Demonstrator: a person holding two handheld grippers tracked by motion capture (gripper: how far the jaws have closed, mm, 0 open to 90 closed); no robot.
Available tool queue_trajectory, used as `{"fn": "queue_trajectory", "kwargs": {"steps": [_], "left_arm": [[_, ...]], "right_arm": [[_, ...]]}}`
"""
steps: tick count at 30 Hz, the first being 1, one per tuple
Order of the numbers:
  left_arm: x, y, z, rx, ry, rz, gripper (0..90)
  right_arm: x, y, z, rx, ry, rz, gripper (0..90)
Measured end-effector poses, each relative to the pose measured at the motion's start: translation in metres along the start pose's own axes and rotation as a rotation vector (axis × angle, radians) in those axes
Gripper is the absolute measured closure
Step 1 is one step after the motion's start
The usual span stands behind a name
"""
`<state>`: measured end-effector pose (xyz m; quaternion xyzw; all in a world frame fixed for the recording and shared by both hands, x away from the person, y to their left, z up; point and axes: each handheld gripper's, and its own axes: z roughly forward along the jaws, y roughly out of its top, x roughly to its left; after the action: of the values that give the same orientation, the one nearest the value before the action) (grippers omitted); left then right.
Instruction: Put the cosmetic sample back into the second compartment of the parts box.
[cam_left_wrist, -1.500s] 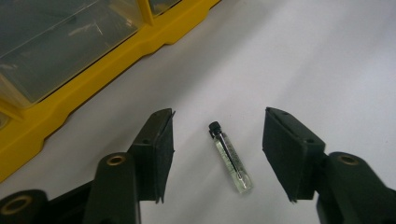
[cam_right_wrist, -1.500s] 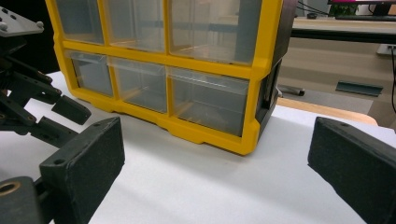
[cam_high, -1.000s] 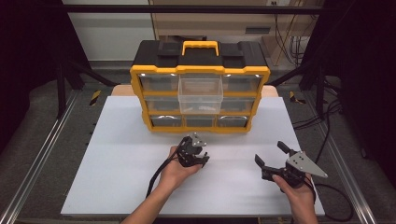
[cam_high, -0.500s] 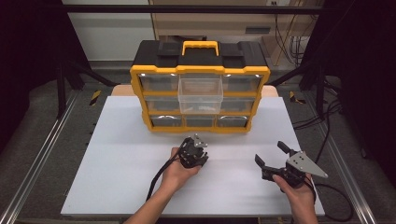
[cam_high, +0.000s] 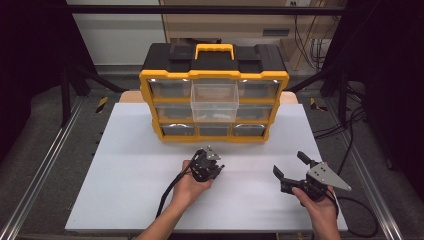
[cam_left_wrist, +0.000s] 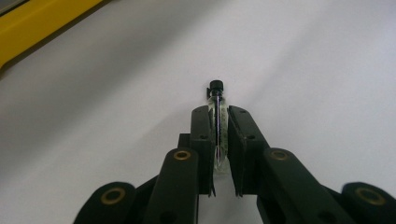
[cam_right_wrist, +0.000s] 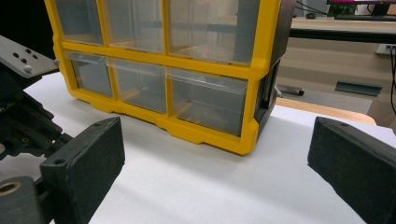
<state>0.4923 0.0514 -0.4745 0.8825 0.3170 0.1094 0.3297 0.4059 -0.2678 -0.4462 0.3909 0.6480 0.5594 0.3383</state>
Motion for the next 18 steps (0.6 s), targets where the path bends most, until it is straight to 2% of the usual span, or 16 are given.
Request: {"fn": "queue_trajectory", "kwargs": {"steps": [6,12,18], "left_arm": [[0.003,0.000,-0.008,-0.063,0.032,0.005,80.8],[0.005,0.000,-0.017,-0.102,0.044,0.007,80.8],[0.005,-0.001,-0.023,-0.114,0.045,0.020,80.8]], "right_arm": [[-0.001,0.000,0.000,-0.001,-0.005,0.000,4.3],[0.000,0.000,0.001,-0.002,0.002,-0.003,3.9],[0.002,0.000,0.001,-0.011,0.013,-0.005,2.9]]}}
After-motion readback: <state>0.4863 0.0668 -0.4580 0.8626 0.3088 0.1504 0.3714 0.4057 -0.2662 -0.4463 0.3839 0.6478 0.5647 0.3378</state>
